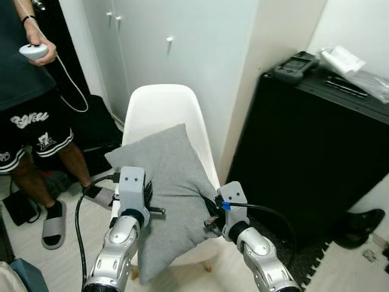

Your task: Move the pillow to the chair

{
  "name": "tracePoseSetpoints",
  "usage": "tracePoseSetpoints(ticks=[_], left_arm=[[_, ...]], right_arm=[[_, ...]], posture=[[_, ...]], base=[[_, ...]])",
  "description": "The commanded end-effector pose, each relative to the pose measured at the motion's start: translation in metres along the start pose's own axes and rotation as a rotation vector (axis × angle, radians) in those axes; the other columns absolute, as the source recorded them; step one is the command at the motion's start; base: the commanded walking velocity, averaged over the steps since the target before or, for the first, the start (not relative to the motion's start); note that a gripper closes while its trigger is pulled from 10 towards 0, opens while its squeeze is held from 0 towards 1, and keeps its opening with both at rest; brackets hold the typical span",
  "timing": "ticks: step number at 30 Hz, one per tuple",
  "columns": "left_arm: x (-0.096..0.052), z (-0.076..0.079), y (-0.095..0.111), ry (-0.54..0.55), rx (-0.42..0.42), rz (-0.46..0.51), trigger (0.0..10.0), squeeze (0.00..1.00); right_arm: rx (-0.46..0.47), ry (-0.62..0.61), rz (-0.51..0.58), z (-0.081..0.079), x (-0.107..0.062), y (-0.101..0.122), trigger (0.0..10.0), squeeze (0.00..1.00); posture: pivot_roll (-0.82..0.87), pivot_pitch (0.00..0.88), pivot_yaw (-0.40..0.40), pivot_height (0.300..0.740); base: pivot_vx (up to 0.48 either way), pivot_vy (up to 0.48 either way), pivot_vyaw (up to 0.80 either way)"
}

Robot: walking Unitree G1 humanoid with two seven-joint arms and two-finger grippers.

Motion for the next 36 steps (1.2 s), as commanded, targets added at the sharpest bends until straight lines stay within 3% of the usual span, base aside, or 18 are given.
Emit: tracePoseSetpoints(ticks=[1, 16, 36], left_arm=[[0.003, -0.004, 0.008, 0.015, 0.015, 0.030, 10.0, 0.00], [0.011, -0.003, 0.005, 0.006, 0.013, 0.000, 10.0, 0.00], [0.023, 0.009, 0.003, -0.026, 0.026, -0.004, 10.0, 0.00]], right_arm=[[-0.017, -0.052, 0.002, 0.012, 0.000, 0.001, 10.0, 0.00], [0.012, -0.053, -0.018, 0.009, 0.007, 0.002, 10.0, 0.00], [0.029, -0.075, -0.012, 0.014, 0.010, 0.006, 10.0, 0.00]], posture=[[0.01, 0.115, 0.004, 0.740], [0.01, 0.121, -0.003, 0.740], [-0.02, 0.136, 0.000, 0.646]], base=[[0.270, 0.000, 0.00], [0.106, 0.000, 0.00], [0.000, 0.000, 0.00]])
Point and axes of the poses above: a point about 5 cm out from each wrist's last joint towards the gripper, its own x axis pointing out of the wrist towards the gripper, its own y axis along the axis of the wrist's last joint, z = x × y, the point moved 6 cm from there along x, pointing out of the wrist towards the gripper, and after that the axes turned 7 degrees about -x, right-handed, at the moved point
